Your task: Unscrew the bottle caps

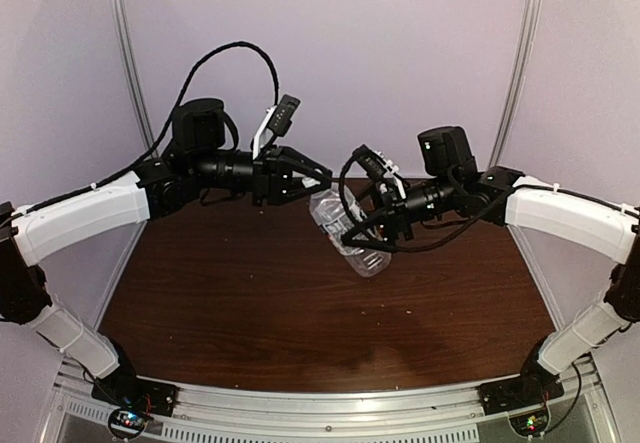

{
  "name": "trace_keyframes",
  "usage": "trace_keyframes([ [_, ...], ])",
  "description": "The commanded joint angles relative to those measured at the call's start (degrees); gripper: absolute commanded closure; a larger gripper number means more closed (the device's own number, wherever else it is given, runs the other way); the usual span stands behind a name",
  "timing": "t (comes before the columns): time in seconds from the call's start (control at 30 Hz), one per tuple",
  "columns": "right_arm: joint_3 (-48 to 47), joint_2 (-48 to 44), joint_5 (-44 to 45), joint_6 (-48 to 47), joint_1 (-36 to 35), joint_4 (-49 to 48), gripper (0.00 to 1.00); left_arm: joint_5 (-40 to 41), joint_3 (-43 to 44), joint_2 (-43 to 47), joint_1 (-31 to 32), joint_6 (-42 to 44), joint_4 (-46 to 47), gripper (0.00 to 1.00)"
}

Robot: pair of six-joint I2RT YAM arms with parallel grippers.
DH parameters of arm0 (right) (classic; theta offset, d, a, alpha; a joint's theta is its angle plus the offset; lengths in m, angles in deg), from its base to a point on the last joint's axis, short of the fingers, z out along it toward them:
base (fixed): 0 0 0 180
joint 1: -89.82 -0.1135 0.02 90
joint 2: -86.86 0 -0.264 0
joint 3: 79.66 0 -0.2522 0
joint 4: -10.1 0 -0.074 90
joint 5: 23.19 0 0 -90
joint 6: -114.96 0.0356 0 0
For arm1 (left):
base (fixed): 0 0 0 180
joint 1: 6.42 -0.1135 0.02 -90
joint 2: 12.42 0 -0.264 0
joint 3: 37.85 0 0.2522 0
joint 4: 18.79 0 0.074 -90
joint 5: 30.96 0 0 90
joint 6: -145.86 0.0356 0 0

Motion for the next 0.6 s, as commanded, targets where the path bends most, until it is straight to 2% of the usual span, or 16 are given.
trace_keyframes([
  [0.0, -2.0, 1.0, -4.1, 1.2, -1.4, -3.3, 0.0, -2.4, -0.8, 0.3, 0.3, -2.1, 6.5, 1.0],
  [0.23, -2.7, 1.7, -4.7, 1.2, -2.7, -4.0, 0.04, -2.8, -1.8, 0.1, 0.5, -2.7, 7.2, 1.0],
  [0.57, -3.0, 2.3, -4.9, 1.2, -3.3, -3.6, 0.17, -2.8, -3.0, 0.4, 0.5, -3.8, 8.8, 1.0],
])
